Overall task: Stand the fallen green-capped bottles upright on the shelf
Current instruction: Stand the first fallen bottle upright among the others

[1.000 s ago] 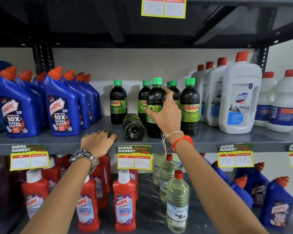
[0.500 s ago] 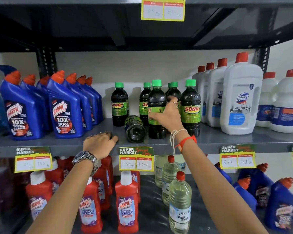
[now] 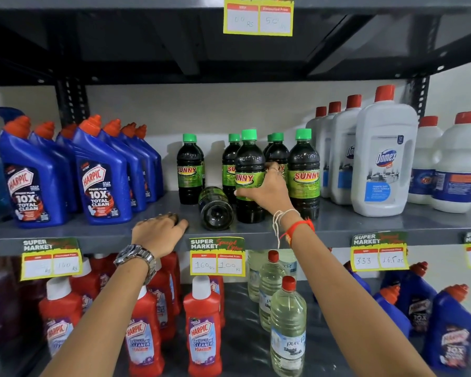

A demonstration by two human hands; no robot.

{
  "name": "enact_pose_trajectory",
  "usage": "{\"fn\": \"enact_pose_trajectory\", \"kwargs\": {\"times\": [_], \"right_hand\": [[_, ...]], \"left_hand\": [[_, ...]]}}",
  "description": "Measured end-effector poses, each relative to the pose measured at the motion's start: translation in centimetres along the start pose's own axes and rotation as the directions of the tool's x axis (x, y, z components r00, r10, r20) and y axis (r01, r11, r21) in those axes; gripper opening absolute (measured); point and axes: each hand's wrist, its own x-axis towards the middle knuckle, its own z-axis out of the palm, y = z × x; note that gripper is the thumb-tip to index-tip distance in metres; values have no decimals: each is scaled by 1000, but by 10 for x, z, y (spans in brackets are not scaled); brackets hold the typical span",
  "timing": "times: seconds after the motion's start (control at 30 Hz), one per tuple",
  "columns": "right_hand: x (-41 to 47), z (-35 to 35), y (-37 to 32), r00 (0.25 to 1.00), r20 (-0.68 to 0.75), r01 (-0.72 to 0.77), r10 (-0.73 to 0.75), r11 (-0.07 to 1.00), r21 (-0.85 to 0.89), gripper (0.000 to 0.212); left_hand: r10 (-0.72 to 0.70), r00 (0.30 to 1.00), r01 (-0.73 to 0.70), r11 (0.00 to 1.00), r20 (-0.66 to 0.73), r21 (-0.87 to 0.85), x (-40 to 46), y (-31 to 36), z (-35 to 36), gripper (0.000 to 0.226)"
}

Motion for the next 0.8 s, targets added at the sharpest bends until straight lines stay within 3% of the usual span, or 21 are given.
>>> {"fn": "enact_pose_trajectory", "kwargs": {"times": [0.17,0.27,0.33,0.43,0.5,0.57,0.63,0.73,0.8], "right_hand": [[7,-8,3,958,244,-221,154,934,281,98],[5,-12,2,945,293,-247,148,908,338,78],[1,-17,-2,941,312,-235,132,917,322,75],[-10,-26,-14,974,222,-100,54,975,201,81],[-20,-29,-25,997,30,67,-69,995,79,84],[-34,-30,-41,955,-166,245,-246,969,-25,75],[-44,-28,-58,884,-254,377,-392,920,-110,64],[-49,-17,-84,816,-204,508,-540,840,-190,49],[-44,-4,-94,817,-17,544,-577,779,-313,44]], "left_hand": [[6,1000,-6,1000,-4,-2,0,0,0,41],[3,1000,-3,1000,-1,9,1,0,-1,40],[-2,1000,2,1000,3,-1,0,0,-1,40],[16,1000,-16,1000,24,3,0,1,-3,39],[-17,998,19,999,52,-43,1,0,-4,41],[-42,997,49,994,64,-97,1,-1,-4,46],[-1,999,4,998,42,-62,0,-1,-4,45],[139,987,-141,990,83,19,-1,-8,-5,46],[168,975,-168,986,146,-14,-2,-20,-4,48]]}}
